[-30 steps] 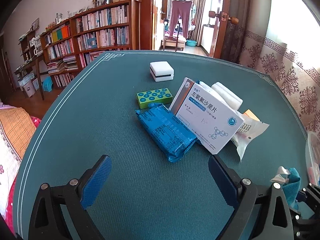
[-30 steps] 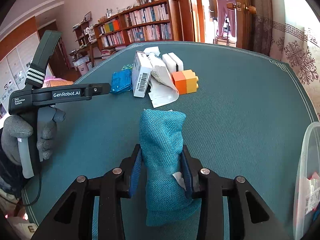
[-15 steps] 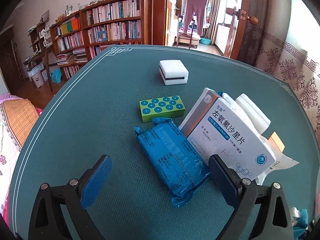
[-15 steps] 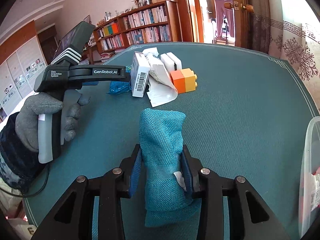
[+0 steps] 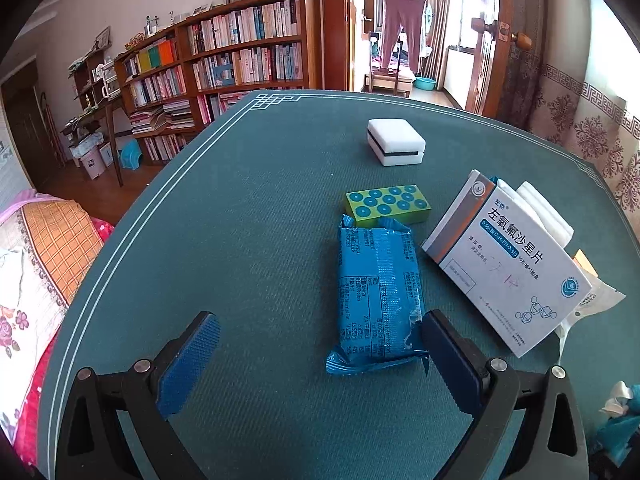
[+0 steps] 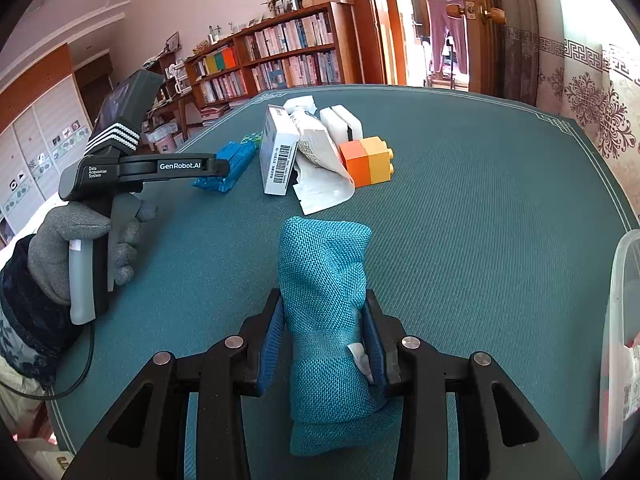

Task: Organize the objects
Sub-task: 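Grasp the blue wrapped packet with the left gripper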

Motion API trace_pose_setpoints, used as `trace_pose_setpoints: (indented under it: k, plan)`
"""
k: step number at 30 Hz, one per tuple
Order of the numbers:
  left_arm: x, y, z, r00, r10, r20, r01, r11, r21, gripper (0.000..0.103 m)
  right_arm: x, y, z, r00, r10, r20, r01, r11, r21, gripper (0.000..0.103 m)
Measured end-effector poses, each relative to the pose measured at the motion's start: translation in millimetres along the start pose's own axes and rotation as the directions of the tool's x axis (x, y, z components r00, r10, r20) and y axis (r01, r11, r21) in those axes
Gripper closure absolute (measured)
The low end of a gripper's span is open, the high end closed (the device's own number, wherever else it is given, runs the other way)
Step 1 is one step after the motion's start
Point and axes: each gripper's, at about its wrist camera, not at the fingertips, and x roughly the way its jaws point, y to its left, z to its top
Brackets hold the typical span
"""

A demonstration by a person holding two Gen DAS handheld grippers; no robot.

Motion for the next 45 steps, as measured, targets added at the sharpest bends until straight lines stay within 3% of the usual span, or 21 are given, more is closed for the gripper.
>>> trace_pose_setpoints:
  k: [10, 12, 18, 23, 34, 45]
  plan:
    - [11, -24, 6, 1.000, 0.005, 0.010, -0.006, 0.999, 0.042, 0.001, 0, -1, 0, 1.000, 0.000, 0.000, 0.000, 1.000, 0.001, 0.064]
    - [15, -25, 7, 1.000, 0.019, 0.004, -0.019, 0.999, 0.047, 0.005, 0, -1, 0, 1.000, 0.000, 0.000, 0.000, 1.000, 0.001, 0.064]
    - [21, -22, 9, 1.000, -0.001, -0.009, 0.001, 0.999, 0.036, 0.029, 0, -1, 0, 1.000, 0.000, -0.001, 0.000, 1.000, 0.001, 0.064]
    - [17, -25, 7, 0.999, -0.054, 0.001, 0.054, 0.997, 0.051, 0.058, 2, -1, -1, 1.000, 0.000, -0.004, 0.000, 1.000, 0.004, 0.064]
    - [-7, -23, -5, 0.997, -0.060, 0.042, 0.059, 0.998, 0.032, 0.060, 4, -1, -2, 1.000, 0.006, -0.007, -0.006, 1.000, 0.013, 0.064]
    - [-53, -38, -21, 0.989, -0.125, 0.084, 0.118, 0.989, 0.086, 0.060, -3, -5, -1, 1.000, 0.029, 0.008, -0.029, 0.998, 0.053, 0.064]
